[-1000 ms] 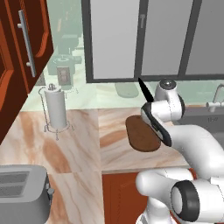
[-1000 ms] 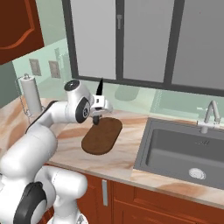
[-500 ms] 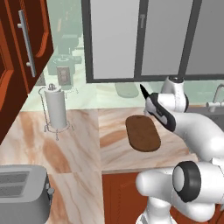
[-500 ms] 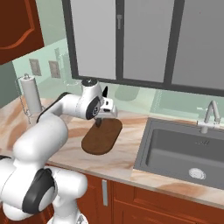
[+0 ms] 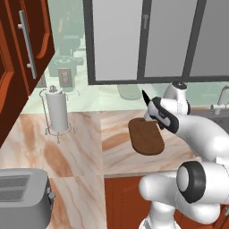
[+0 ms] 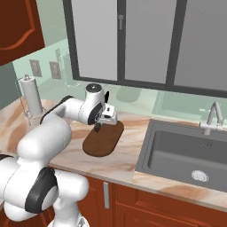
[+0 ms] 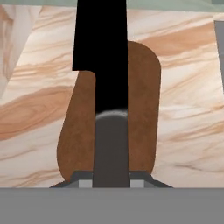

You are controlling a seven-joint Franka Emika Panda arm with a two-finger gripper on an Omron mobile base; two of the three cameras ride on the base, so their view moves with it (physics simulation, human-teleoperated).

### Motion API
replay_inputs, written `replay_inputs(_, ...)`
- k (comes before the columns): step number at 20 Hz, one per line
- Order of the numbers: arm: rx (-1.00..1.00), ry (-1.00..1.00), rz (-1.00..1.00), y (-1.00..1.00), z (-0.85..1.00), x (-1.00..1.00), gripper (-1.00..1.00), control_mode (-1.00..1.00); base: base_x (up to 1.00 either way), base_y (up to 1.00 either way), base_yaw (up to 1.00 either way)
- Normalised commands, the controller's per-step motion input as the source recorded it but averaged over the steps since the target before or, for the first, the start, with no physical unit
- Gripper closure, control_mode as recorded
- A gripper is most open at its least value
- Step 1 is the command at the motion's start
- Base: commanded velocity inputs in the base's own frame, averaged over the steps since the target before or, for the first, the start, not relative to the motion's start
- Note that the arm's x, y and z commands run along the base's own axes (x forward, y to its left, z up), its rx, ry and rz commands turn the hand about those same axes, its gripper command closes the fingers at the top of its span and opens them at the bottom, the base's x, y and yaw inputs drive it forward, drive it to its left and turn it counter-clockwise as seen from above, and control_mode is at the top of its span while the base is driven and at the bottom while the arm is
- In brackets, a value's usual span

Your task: Pick up the knife from the drawer and place it on the cutting board. Then place the meat from the plate to the cutting board.

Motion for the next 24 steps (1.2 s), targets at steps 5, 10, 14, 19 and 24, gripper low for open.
replay_inputs(5, 0.0, 0.0, -0.03, 0.13, -0.11, 0.27, 1.0, -1.0, 0.0, 0.0, 0.0)
replay_inputs(10, 0.0, 0.05, -0.01, 0.0, -0.14, 0.45, 1.0, -1.0, 0.0, 0.0, 0.0)
replay_inputs(14, 0.0, 0.13, 0.0, 0.0, -0.26, 0.39, 1.0, -1.0, 0.0, 0.0, 0.0)
replay_inputs(19, 0.0, 0.16, 0.0, 0.0, -0.31, 0.28, 1.0, -1.0, 0.0, 0.0, 0.0)
replay_inputs(24, 0.0, 0.11, 0.0, 0.0, -0.27, 0.06, 1.0, -1.0, 0.0, 0.0, 0.0)
